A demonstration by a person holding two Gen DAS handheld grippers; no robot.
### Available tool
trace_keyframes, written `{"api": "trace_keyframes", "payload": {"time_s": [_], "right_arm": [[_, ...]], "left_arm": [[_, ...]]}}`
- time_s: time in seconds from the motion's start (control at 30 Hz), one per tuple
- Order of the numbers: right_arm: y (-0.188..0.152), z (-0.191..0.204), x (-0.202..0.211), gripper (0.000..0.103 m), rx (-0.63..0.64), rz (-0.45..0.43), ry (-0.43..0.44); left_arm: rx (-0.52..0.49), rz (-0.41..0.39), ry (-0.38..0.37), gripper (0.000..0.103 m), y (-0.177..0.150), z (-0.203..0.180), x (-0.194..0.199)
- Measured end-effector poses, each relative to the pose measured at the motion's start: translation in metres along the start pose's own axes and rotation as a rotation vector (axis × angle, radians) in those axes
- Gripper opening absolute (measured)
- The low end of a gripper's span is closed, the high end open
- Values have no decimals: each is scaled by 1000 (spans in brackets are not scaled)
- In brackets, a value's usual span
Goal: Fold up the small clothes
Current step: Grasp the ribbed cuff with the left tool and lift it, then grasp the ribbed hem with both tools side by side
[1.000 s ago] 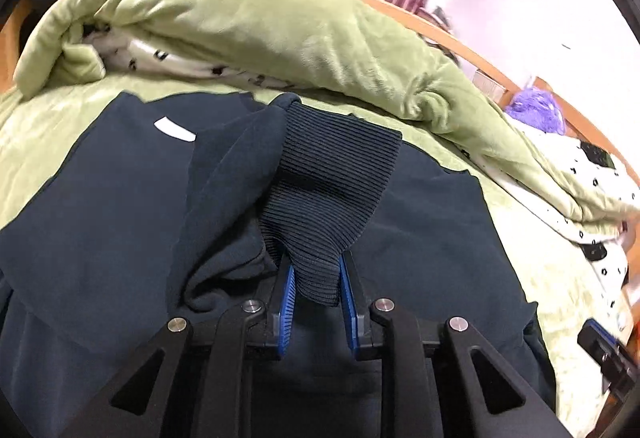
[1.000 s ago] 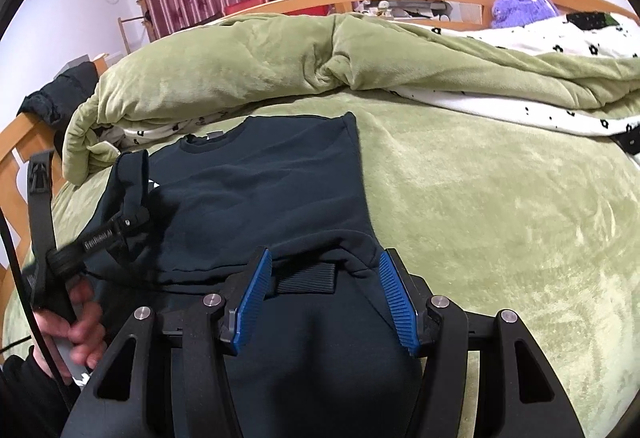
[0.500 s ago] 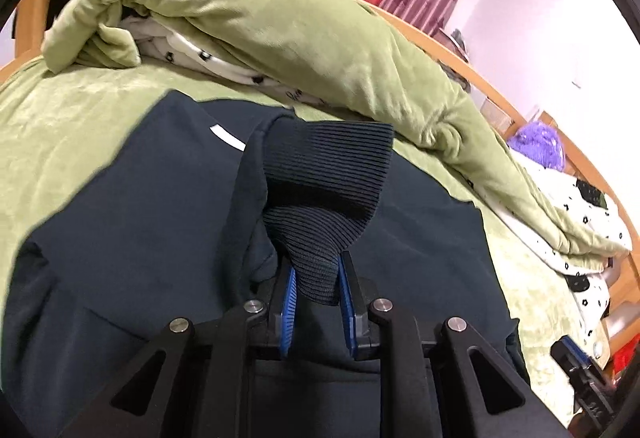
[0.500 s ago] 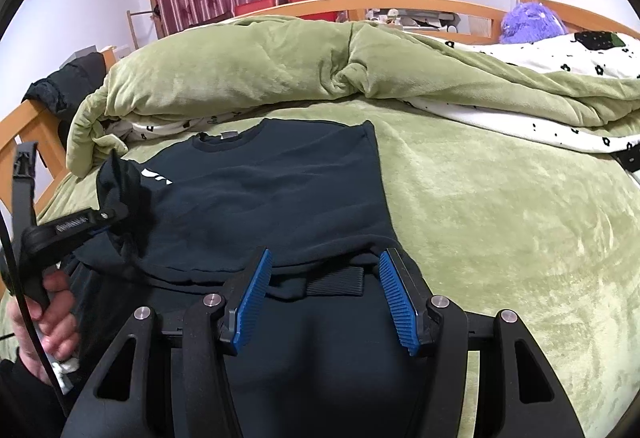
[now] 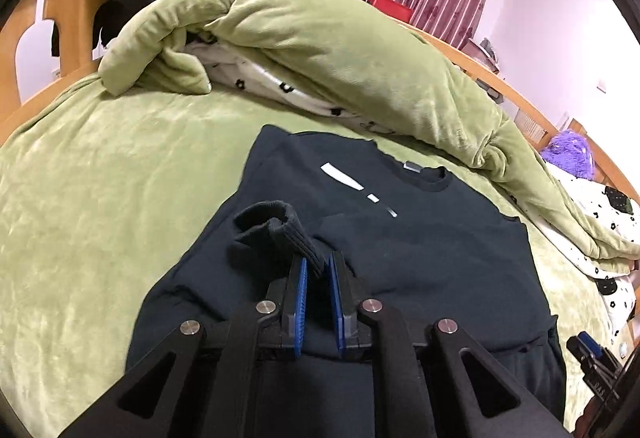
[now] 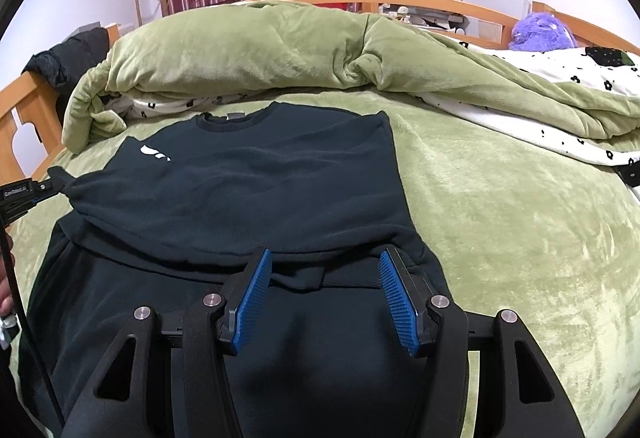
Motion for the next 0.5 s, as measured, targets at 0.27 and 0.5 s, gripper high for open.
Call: {"api": "trace_keyframes", "payload": {"time_s": [0.27,0.5], "right_arm": [[-2,4,-2,56,19,6,-4],[-12,4,-18,56,37,75,-38]], "left_arm": [[-52,12,77,19,-15,8,-2],[-59,44,102,20,-22,16,3]]}}
Point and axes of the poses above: each gripper's, at about its wrist camera, not at the fingertips, and x roughly against the way its jaws point, z to its left, y to its top, the point moved 1 cm from there along -x, roughly the way its jaws point, and after that the axes turned 1 degree about y, right-handed, at the moved point
